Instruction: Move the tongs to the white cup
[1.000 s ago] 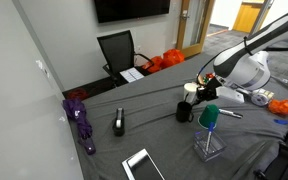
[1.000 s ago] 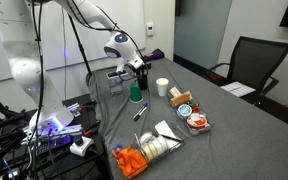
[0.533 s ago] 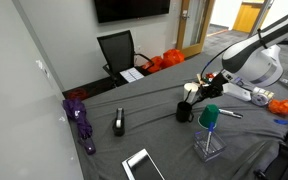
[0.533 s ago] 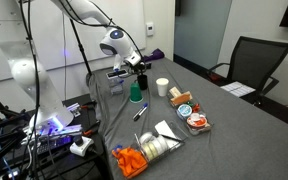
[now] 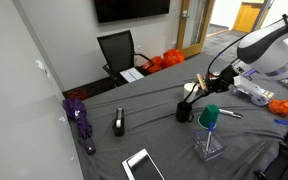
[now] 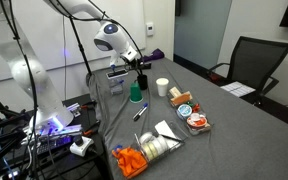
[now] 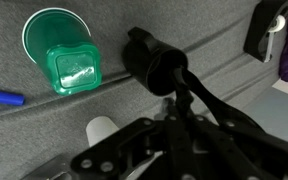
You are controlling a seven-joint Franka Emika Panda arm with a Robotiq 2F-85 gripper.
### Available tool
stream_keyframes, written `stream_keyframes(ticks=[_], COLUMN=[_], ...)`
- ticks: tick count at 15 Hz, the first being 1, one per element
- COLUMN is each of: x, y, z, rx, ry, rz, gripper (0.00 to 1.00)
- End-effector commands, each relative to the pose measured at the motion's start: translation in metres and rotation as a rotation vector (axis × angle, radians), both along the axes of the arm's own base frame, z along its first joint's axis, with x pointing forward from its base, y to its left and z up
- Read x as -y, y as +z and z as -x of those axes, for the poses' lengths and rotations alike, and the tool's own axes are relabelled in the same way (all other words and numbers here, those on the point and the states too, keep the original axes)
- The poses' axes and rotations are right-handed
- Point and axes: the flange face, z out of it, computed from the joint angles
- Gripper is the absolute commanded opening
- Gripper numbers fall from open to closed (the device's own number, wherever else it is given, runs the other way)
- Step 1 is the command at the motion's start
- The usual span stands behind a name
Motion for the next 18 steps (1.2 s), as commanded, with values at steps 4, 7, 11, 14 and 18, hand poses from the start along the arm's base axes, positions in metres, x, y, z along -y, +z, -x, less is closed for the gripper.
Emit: stream_keyframes(ticks=[4, 7, 11, 14, 18], x=[0.036, 0.061, 0.090, 0.102, 0.101], y=[0.037, 0.041, 0.045, 0.046, 0.031], z=[0.010, 0.004, -0.004, -0.008, -0.027], rx=[0.059, 0.068, 0.101, 0.112, 0.096], ry=[-0.083, -0.175, -0.339, -0.425, -0.514], rz=[-0.061, -0.059, -0.052, -0.045, -0.026], gripper=[0.01, 0.01, 0.01, 0.01, 0.01])
